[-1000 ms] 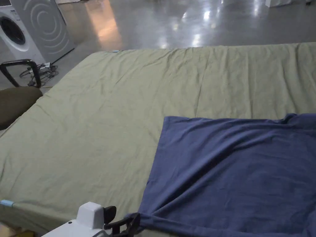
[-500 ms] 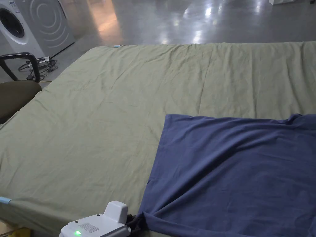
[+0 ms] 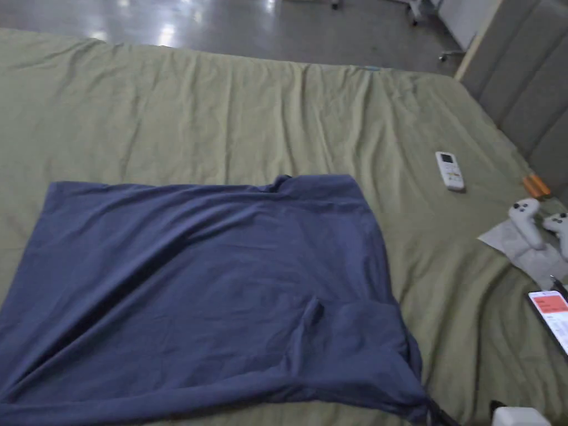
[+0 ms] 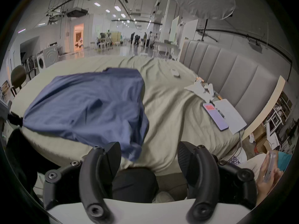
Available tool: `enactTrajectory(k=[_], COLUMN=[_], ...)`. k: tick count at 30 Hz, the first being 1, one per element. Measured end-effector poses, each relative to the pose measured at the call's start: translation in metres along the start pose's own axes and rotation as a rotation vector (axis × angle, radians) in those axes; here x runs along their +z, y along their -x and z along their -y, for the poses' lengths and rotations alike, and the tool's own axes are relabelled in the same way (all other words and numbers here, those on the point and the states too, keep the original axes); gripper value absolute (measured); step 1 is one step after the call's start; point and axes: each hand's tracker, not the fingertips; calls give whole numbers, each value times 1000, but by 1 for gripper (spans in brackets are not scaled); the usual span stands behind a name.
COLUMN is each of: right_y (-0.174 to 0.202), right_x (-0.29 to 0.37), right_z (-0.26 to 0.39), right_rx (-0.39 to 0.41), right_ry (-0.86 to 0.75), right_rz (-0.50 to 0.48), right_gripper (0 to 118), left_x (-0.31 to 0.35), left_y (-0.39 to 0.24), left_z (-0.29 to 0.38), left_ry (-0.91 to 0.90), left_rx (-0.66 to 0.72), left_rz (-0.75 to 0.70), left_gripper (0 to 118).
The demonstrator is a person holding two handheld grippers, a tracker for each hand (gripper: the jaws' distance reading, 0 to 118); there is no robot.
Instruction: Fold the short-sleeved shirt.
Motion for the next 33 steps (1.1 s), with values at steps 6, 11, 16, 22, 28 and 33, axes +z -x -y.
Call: enactTrajectory(k=[6,11,16,22,28,33], right_y=[4,0,-11,-2,-10,-13], right_x=[-35,-76,-90,-79,-61,-43], right_z=[6,8,9,3,-6,-26], right_rx=[2,46,44,98,66,55], right_ry=[30,98,97,93,63,41], right_rz=[-103,-186,-284,-310,-326,-318], right_gripper=[76,75,45,10,9,9], left_x=[5,4,4,11,26,48], left_y=[-20,-17,-13,-28,-6,-13], left_z=[-5,-7,-3,7,13,0], left_ry=[15,24,6,-48,-133,-202], left_rx=[-16,-16,6,-61,-85,-133], left_rz=[-34,-40,-25,-59,-42,-26], left_gripper=[8,8,9,8,8,8])
